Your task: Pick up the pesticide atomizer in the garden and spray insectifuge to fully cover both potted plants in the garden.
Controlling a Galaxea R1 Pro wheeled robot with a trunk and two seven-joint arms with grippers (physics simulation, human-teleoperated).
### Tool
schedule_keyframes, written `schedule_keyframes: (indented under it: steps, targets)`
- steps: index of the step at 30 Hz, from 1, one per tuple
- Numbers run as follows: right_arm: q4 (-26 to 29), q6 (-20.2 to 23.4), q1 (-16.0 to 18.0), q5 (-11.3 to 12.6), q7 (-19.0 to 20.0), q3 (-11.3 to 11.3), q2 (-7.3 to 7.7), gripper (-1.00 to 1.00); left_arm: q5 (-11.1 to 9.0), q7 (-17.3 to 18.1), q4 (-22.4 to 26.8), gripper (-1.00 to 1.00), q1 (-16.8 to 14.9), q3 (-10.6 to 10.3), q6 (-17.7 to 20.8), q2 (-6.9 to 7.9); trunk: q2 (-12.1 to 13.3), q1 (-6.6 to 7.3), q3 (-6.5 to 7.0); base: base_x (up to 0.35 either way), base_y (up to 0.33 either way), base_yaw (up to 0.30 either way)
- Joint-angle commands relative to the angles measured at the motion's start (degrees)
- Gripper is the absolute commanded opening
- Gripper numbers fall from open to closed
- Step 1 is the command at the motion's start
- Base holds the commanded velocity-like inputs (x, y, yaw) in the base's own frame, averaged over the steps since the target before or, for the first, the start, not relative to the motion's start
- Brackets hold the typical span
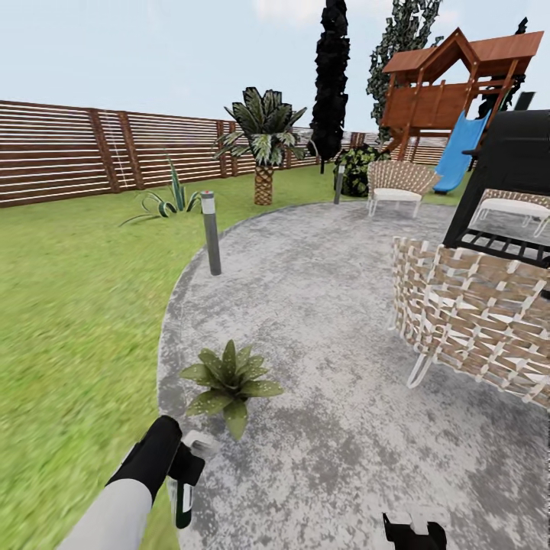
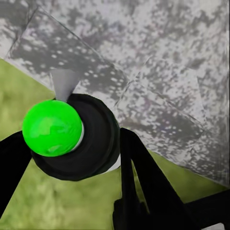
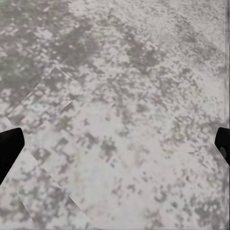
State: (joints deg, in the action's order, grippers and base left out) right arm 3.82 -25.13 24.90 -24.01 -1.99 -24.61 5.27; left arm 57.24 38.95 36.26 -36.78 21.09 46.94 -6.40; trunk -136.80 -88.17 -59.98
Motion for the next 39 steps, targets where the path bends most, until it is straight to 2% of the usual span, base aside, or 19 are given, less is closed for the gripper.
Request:
schedule_keyframes:
  steps: [1,6,16,23,24,26,28,30,32,36,39]
  targets:
    - [-0.1,-0.2,0.0,-0.6,-0.2,-0.3,-0.01,1.0,0.6,0.5,0.1,-1.0,0.0,0.4,0.1,-0.1,0.0,0.01,-0.05,0.0,-0.253,0.0]
    - [-0.1,-0.2,0.0,-0.6,-0.2,-0.3,-0.08,1.0,0.6,0.5,0.1,-1.0,0.0,0.4,0.2,0.14,0.0,0.01,-0.05,0.055,-0.227,0.0]
    - [-0.1,-0.2,0.0,-0.5,-0.3,-0.3,-0.25,1.0,1.2,0.5,0.1,-1.0,0.0,0.3,0.8,0.25,0.0,0.01,-0.48,0.115,-0.017,0.138]
    - [-0.2,-0.2,0.0,-0.5,-0.3,-0.3,-0.17,1.0,0.5,0.9,-0.8,-1.0,0.7,0.3,0.9,0.14,0.0,0.01,-0.52,0.001,0.0,0.018]
    - [-0.2,-0.2,0.0,-0.5,-0.3,-0.3,-0.17,1.0,0.6,0.9,-0.9,-1.0,0.7,0.3,1.2,0.11,0.0,0.01,-0.52,0.0,0.0,0.0]
    - [-0.3,-0.2,0.0,-0.5,-0.3,-0.3,-0.17,1.0,1.0,1.0,-1.1,-1.0,0.3,0.2,5.9,0.04,0.0,0.01,-0.52,0.0,0.0,0.0]
    - [-0.3,-0.2,0.0,-0.6,-0.3,-0.3,-0.13,1.0,1.0,1.2,-1.1,-1.0,-0.1,-1.2,9.7,0.05,0.0,0.01,-0.52,0.0,0.0,0.0]
    - [-0.3,-0.2,0.0,-0.6,-0.3,-0.3,-0.1,1.0,1.0,1.8,-1.1,-1.0,-0.4,-2.8,10.7,0.02,0.0,0.01,-0.52,0.0,0.0,0.0]
    - [-0.3,-0.2,0.0,-0.6,-0.3,-0.3,-0.08,1.0,1.1,4.3,-1.1,-1.0,-2.0,-4.4,11.2,0.18,0.0,0.01,-0.52,0.0,0.0,0.0]
    - [-0.2,-0.2,0.0,-0.6,-0.3,-0.3,-0.03,1.0,1.2,7.5,-1.2,-1.0,-4.2,-5.1,11.5,-0.2,0.0,0.01,-0.52,0.0,0.0,0.0]
    - [-0.2,-0.2,0.0,-0.6,-0.3,-0.3,-0.03,1.0,1.1,7.9,-1.4,-1.0,-5.9,-5.7,11.6,0.27,0.0,0.01,-0.52,0.0,0.0,0.0]
